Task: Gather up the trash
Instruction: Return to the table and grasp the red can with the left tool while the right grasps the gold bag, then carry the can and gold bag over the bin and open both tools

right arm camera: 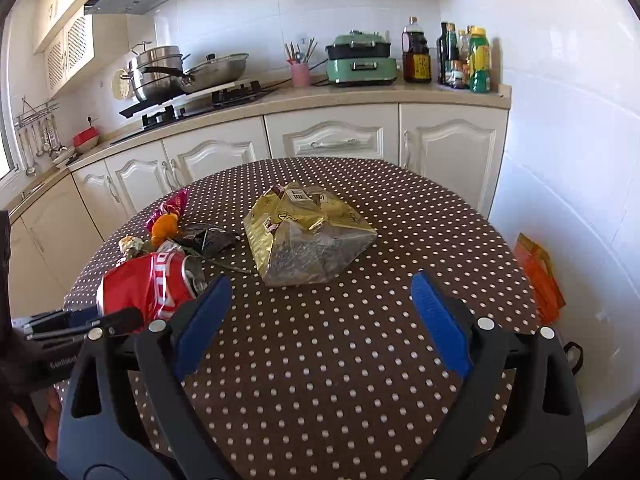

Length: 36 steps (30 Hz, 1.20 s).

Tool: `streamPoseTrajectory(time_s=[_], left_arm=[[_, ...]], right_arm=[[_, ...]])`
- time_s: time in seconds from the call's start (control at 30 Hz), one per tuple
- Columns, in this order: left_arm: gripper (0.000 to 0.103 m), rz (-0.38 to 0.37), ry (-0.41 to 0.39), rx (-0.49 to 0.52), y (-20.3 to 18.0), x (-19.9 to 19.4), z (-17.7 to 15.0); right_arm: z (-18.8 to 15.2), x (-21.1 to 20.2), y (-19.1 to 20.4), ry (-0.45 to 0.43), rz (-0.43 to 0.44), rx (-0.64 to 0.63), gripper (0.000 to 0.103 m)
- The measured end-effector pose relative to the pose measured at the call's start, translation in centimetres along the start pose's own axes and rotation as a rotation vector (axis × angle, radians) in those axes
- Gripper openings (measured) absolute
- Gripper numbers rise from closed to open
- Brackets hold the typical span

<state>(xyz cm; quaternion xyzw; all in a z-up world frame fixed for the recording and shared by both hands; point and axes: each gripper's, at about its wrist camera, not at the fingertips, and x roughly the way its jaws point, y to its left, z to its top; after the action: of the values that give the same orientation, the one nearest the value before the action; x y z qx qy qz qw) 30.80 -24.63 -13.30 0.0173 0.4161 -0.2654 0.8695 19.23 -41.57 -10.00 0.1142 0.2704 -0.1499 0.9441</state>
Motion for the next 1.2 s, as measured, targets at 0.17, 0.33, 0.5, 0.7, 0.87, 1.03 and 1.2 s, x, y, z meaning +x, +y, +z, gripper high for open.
streamPoseTrajectory(time_s=[0.17, 0.33, 0.5, 0.7, 0.87, 1.03, 1.2], left_arm=[[0.028, -0.009, -0.039, 0.012, -0.3, -0.5, 0.1], [0.027, -0.013, -0.105, 0.012, 0.2, -2.8, -0.4], [0.027, -0.006, -0.155, -0.008, 1.0, -4.8, -0.5], [0.027, -0.002, -0.184, -0.046, 2.6, -6.6, -0.8], [0.027, -0.002, -0.216, -0.072, 4.0, -8.9, -1.7], [0.027, 0.003, -0.275, -0.115, 6.7, -12.8, -3.3], [0.027, 0.053, -0.334, -0.178, 10.9, -17.4, -5.6]], right_arm=[[1.5, 3.6, 0.6, 0.066, -0.004, 0.002, 0.090], [2.9, 5.7, 2.1, 0.072, -0.038, -0.045, 0.090], [3.3, 9.2, 3.5, 0.156, -0.097, -0.138, 0.085], [2.6, 8.7, 3.3, 0.192, -0.009, -0.113, 0.039], [1.5, 4.1, 3.5, 0.104, 0.082, -0.078, 0.031], [1.5, -2.1, 5.4, -0.029, 0.154, -0.057, 0.030], [1.5, -6.6, 10.7, -0.084, 0.288, -0.110, 0.030]])
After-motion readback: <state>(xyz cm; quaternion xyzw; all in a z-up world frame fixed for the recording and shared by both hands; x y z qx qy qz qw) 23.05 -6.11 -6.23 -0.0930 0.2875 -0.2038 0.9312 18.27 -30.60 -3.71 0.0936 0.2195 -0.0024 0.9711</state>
